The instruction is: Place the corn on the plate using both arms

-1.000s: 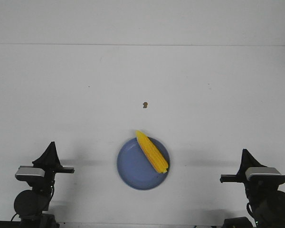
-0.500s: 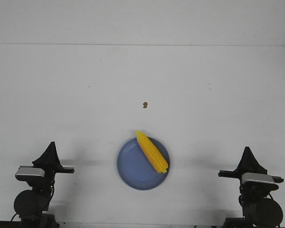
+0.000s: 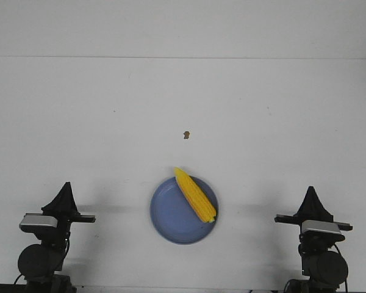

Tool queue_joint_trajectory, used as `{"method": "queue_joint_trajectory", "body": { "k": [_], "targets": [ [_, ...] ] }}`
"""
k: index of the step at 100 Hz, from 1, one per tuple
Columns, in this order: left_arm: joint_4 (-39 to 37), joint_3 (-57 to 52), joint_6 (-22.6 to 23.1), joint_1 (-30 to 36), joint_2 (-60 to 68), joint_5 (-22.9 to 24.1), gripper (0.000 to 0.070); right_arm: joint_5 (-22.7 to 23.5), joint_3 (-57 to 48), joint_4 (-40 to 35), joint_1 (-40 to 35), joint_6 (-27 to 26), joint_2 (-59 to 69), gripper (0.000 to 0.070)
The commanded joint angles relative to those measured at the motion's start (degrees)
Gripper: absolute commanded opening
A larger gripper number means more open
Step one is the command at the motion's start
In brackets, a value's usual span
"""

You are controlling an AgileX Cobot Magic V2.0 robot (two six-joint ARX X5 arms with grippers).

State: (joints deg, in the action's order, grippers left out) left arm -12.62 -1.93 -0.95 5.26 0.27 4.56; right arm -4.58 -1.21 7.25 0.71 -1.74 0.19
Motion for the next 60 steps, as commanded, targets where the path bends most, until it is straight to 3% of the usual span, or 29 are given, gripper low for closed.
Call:
{"method": "queue_joint_trajectory", "body": {
  "k": [1, 60],
  "targets": [
    [-0.7, 1.1, -0.2, 0.0, -0.1, 0.1, 0.0012, 0.0, 0.5, 0.9, 0.0, 0.3, -0.1, 0.0012],
    [-0.7, 1.1, -0.2, 0.0, -0.1, 0.1, 0.0012, 0.0, 0.5, 1.7, 0.0, 0.3, -0.1, 0.0012]
  ]
}}
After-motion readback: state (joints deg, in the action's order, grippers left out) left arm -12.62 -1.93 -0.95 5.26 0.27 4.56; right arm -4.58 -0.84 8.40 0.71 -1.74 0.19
